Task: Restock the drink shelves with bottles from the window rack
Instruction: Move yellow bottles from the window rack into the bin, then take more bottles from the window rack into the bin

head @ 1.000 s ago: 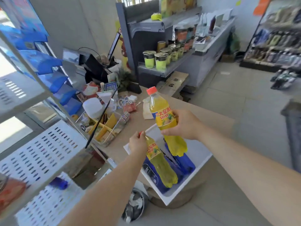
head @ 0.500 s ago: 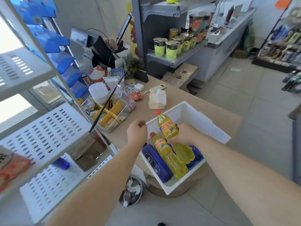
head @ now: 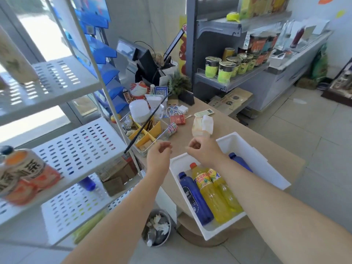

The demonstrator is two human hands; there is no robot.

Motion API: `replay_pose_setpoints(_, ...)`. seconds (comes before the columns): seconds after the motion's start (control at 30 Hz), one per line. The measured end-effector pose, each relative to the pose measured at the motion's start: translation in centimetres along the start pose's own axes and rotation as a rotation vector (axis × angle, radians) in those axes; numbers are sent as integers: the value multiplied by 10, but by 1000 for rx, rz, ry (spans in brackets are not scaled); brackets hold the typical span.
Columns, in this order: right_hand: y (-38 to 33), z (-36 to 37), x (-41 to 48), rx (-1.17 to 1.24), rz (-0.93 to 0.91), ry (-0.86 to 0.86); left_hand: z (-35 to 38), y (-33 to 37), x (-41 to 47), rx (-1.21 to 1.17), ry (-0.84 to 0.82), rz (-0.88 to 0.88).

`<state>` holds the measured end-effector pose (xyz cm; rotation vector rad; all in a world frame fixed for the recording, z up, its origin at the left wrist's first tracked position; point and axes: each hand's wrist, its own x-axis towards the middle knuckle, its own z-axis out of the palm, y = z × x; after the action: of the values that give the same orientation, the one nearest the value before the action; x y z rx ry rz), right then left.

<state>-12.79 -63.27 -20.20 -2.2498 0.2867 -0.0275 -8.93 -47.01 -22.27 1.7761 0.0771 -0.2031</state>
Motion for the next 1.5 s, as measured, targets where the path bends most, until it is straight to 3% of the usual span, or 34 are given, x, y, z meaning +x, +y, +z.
replay_pose_setpoints(0.23, -142, 45, 23, 103, -332, -46, -101, 55, 9, 5, 188, 161)
replay_pose_setpoints(0.4, -245, 78, 32, 240, -503, -126, -192, 103, 3, 136, 323, 319)
replay_pose_setpoints(0.6, -334, 105, 50, 283, -622, -127, -301, 140, 12, 140, 471, 379)
replay_pose_setpoints(0.77, -384, 129, 90, 244, -644, -74, -386, 162, 51, 127, 623, 378)
replay_pose_setpoints(1.0, -458, 179, 168, 103, -593, 45, -447, 185, 145, 105, 745, 224)
replay_pose_setpoints(1.13, -473, 204, 196, 109, -490, 112, -463, 183, 180, 90, 682, 112)
replay_pose_setpoints(1.27, -481, 218, 212, 56, -345, 204, -475, 176, 201, 57, 637, 117)
replay_pose_setpoints(1.5, -484, 249, 237, 176, -283, 35, -479, 167, 216, 160, 582, 156)
